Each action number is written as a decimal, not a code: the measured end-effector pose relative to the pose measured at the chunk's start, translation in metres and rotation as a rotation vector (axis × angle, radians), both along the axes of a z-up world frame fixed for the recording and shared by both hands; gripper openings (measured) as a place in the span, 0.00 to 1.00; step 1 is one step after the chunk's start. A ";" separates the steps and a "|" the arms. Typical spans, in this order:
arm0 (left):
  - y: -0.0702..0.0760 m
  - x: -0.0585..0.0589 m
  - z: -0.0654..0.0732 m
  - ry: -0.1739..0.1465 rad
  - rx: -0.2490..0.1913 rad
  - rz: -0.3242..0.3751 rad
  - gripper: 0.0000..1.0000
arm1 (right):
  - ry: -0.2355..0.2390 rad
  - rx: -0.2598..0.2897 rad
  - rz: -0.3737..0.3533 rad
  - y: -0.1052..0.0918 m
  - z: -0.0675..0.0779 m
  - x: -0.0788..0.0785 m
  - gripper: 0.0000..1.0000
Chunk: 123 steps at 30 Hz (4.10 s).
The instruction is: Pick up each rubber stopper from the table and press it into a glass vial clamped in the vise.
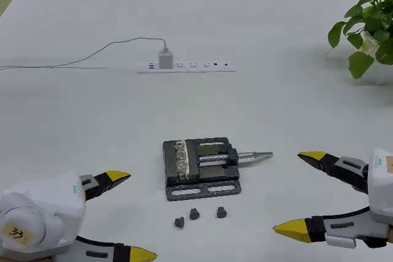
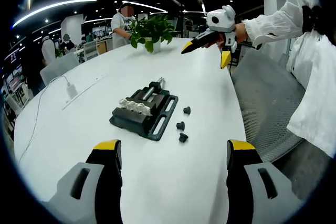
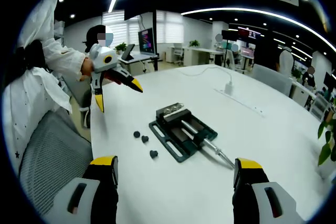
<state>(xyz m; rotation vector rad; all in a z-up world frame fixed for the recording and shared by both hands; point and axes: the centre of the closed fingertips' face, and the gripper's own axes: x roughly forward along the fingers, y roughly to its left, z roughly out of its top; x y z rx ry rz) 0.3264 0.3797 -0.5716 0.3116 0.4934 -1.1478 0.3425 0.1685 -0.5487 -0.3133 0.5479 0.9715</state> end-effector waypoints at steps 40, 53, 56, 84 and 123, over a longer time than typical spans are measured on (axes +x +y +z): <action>-0.036 -0.001 -0.038 0.040 0.118 -0.188 0.29 | 0.001 0.003 -0.016 -0.003 0.003 -0.001 0.89; -0.051 -0.002 -0.062 0.046 0.182 -0.267 0.20 | 0.003 0.001 -0.033 -0.008 0.003 -0.001 0.87; -0.053 -0.001 -0.065 0.043 0.193 -0.281 0.17 | 0.002 0.003 -0.038 -0.009 0.004 -0.001 0.87; -0.057 -0.002 -0.076 0.026 0.236 -0.330 0.05 | 0.004 0.007 -0.058 -0.012 0.004 0.000 0.86; -0.058 0.001 -0.034 0.023 0.116 -0.198 0.03 | -0.023 0.035 -0.007 0.013 0.023 -0.001 0.84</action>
